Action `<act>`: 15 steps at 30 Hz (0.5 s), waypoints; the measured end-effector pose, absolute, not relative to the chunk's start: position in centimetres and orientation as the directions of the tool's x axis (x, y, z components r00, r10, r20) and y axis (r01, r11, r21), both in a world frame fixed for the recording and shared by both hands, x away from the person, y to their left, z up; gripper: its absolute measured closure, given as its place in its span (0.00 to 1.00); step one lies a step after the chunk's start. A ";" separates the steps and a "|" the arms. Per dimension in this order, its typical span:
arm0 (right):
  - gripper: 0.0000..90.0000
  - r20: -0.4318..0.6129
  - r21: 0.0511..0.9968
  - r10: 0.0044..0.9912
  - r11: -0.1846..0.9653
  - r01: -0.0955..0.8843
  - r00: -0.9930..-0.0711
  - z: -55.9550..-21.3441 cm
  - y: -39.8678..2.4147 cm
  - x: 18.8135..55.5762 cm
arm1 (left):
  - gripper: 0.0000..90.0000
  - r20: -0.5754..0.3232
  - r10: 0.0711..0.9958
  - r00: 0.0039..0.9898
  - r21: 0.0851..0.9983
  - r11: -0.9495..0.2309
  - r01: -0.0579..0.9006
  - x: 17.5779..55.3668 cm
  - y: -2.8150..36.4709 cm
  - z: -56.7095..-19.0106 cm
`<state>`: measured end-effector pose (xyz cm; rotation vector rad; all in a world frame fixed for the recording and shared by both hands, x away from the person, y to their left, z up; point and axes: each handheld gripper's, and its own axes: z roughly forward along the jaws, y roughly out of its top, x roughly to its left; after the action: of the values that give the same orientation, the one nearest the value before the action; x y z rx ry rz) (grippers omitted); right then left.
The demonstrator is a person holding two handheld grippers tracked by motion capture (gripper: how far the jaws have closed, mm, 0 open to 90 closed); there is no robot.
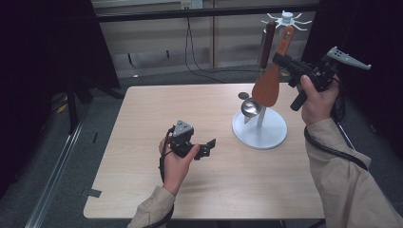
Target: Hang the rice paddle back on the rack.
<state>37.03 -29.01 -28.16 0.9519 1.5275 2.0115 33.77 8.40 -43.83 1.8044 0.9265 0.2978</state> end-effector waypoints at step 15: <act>0.64 0.234 0.963 0.752 -0.267 0.039 -0.616 -28.3 -29.1 36.7 | 0.05 -0.209 0.715 0.667 0.877 -0.165 0.451 33.7 8.6 -43.8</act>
<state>36.73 -29.06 -28.33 0.9768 1.4985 1.9335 33.74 8.59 -43.77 1.8062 0.9302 0.3064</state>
